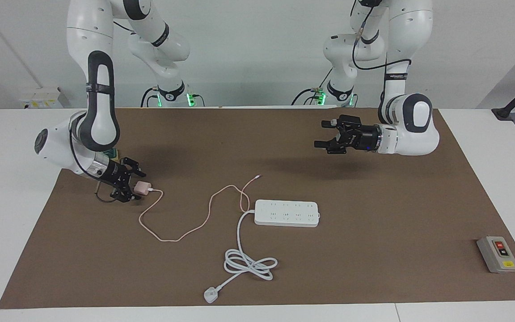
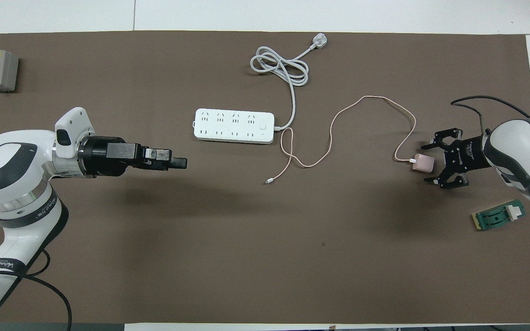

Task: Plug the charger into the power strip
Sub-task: 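Lower the right gripper onto the charger while the left gripper extends forward, then grasp the pink charger with the right gripper and lift it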

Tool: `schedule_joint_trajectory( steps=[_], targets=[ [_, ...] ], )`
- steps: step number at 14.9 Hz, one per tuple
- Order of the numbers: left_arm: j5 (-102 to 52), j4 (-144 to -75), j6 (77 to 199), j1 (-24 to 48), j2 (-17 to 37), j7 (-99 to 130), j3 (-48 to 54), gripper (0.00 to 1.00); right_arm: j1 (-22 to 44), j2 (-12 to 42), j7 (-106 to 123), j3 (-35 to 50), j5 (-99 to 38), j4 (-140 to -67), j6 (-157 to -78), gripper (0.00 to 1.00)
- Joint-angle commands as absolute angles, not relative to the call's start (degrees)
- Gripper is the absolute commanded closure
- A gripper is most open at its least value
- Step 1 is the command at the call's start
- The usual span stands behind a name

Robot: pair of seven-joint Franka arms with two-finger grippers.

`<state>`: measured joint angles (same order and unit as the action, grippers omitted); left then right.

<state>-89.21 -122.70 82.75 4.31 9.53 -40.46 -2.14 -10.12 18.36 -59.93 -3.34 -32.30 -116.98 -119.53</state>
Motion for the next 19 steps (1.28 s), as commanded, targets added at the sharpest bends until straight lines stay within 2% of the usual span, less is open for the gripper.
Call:
schedule_joint_trajectory(
  steps=[1, 3, 4, 5, 8, 11, 14, 19],
  targets=[
    [-93.2, -128.1, 83.7, 6.8, 7.6, -41.7, -2.8, 0.00, -10.7, 17.7, -59.9, -2.9, -33.3, -118.0, -120.7, 0.06],
    [-93.8, -129.2, 86.3, 8.5, 7.4, -41.6, -3.0, 0.00, -10.7, 17.7, -60.2, -2.9, -33.3, -118.0, -120.7, 0.07],
    [-93.9, -129.6, 88.1, 9.0, 7.2, -41.4, -3.0, 0.00, -10.7, 17.7, -60.2, -2.9, -33.3, -118.0, -120.7, 0.19],
    [-94.0, -129.6, 88.9, 9.6, 7.3, -41.2, -3.0, 0.00, -10.7, 17.7, -60.3, -2.9, -33.3, -118.0, -120.7, 0.26],
    [-94.2, -129.6, 91.3, 10.0, 7.6, -41.3, -3.1, 0.00, -10.7, 17.7, -60.3, -2.9, -33.3, -118.0, -120.7, 0.34],
    [-94.5, -129.1, 92.7, 10.0, 7.8, -41.4, -3.1, 0.00, -10.7, 17.7, -60.3, -2.9, -33.3, -117.9, -120.8, 0.71],
    [-95.9, -128.8, 93.3, 10.0, 8.1, -41.4, -3.1, 0.00, -10.5, 17.8, -59.8, -2.8, -33.3, -117.8, -120.8, 1.00],
    [-96.9, -128.6, 94.3, 10.0, 8.2, -41.6, -3.1, 0.00, -9.8, 17.9, -60.5, -2.5, -33.3, -113.6, -119.4, 1.00]
  ],
)
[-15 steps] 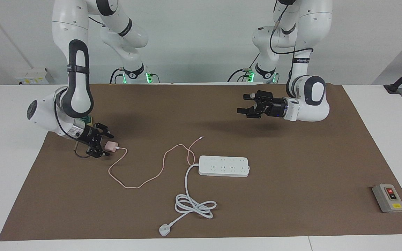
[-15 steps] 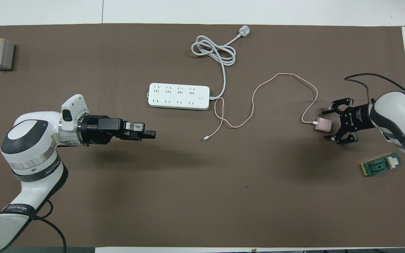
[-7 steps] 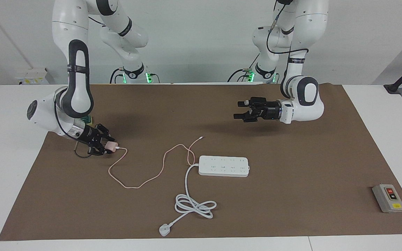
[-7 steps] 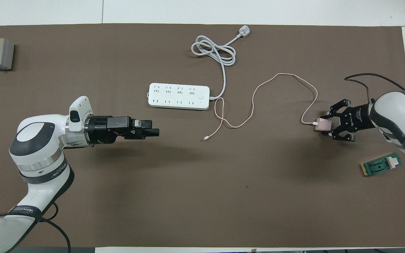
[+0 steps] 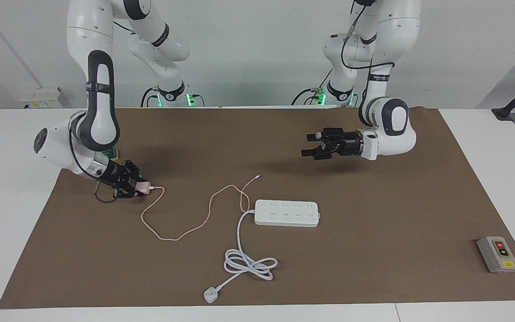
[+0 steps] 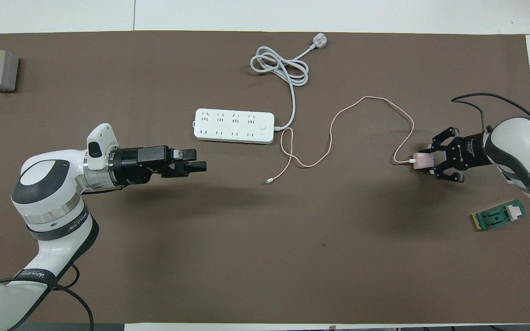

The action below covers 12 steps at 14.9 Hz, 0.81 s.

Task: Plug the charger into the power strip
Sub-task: 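Grasp the pink charger with the right gripper and lift it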

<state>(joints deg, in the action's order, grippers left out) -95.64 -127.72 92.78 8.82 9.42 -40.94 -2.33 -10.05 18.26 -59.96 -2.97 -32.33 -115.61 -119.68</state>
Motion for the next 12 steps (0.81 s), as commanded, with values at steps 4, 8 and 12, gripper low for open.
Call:
schedule_joint_trajectory(
  steps=[4, 8, 12],
  targets=[
    [-97.3, -129.5, 94.3, 10.5, 8.6, -41.8, -3.1, 0.00, -5.2, 16.4, -66.1, -2.2, -33.3, -108.6, -115.3, 1.00],
    [-97.3, -129.9, 95.1, 10.7, 8.7, -43.2, -3.1, 0.00, 2.7, 12.0, -77.0, -2.1, -34.0, -106.6, -114.6, 1.00],
    [-97.3, -130.3, 95.1, 10.7, 9.0, -44.2, -3.1, 0.00, 8.3, 8.8, -80.1, -2.1, -40.6, -107.0, -114.0, 1.00]
  ],
)
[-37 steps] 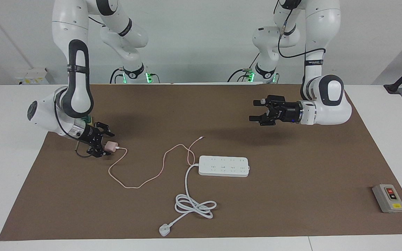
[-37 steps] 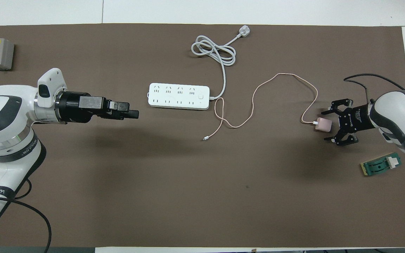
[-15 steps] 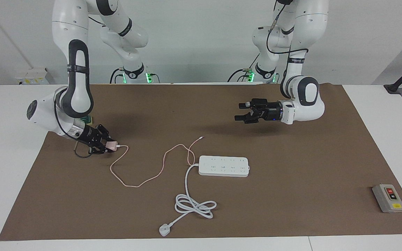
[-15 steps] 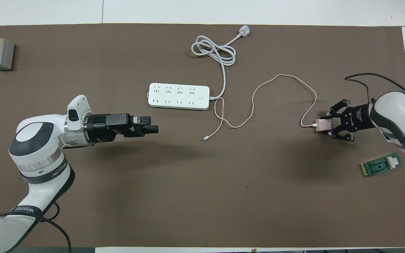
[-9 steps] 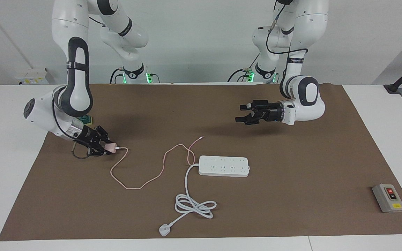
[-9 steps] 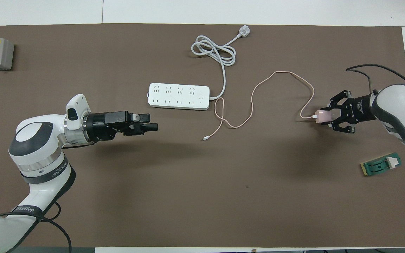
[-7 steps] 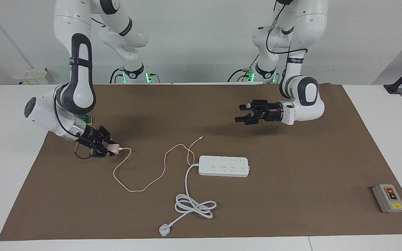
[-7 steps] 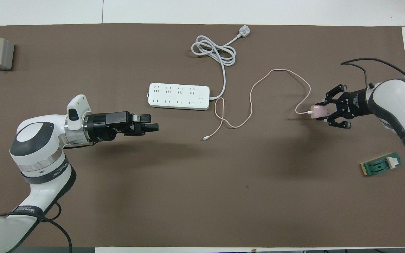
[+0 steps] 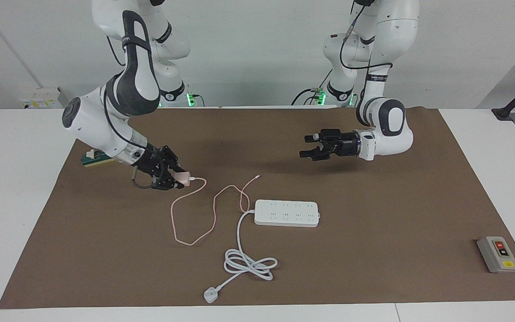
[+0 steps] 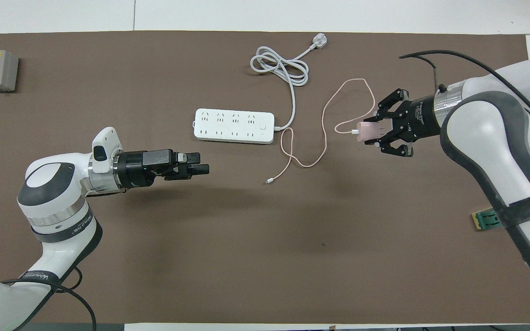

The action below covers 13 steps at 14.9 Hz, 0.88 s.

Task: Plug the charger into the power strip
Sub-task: 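Carry the pink charger with the right gripper toward the left gripper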

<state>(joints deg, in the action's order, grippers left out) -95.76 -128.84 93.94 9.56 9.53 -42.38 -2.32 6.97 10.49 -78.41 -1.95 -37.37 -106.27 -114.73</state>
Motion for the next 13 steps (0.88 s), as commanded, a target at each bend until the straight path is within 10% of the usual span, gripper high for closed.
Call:
schedule_joint_trajectory(
  steps=[1, 13],
  targets=[
    [-97.3, -130.3, 95.1, 10.7, 9.0, -44.2, -3.1, 0.00, 9.5, 8.5, -80.9, -2.1, -41.4, -106.8, -114.0, 1.00],
    [-99.9, -129.6, 96.1, 13.8, 9.5, -44.8, -3.2, 0.00, 29.3, 9.0, -88.1, -2.0, -43.8, -107.8, -131.0, 1.00]
  ],
)
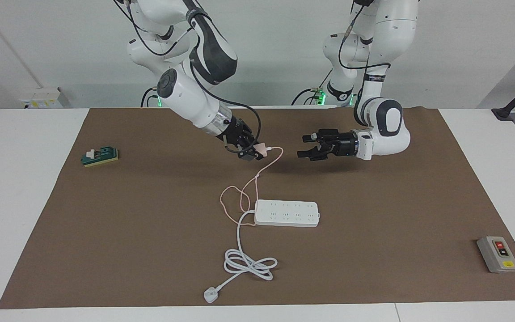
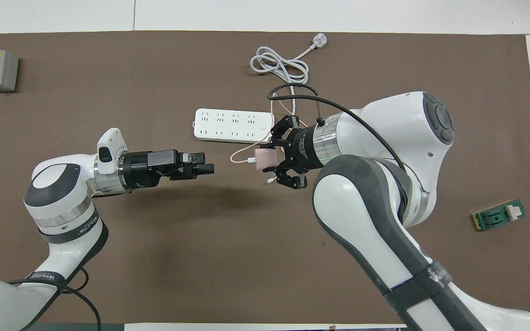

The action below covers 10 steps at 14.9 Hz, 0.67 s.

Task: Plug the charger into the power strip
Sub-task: 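Carry the pink charger with the right gripper toward the left gripper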

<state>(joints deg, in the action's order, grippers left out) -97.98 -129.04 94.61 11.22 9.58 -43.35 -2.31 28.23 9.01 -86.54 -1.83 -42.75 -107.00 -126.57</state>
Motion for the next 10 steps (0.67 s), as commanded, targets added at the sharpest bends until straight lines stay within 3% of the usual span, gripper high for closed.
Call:
schedule_joint_trajectory(
  steps=[1, 3, 10],
  targets=[
    [-100.2, -129.6, 96.2, 14.1, 9.6, -44.8, -3.3, 0.00, 29.9, 9.7, -89.1, -1.8, -44.9, -107.8, -133.0, 1.00],
    [-100.7, -129.1, 96.8, 14.6, 9.8, -44.8, -3.3, 0.00, 30.8, 10.7, -88.6, -1.8, -50.5, -107.6, -136.0, 1.00],
    [-102.5, -128.0, 98.3, 17.6, 11.4, -47.0, -3.8, 0.00, 34.5, 12.7, -88.4, -1.8, -51.2, -106.3, -138.0, 1.00]
  ],
)
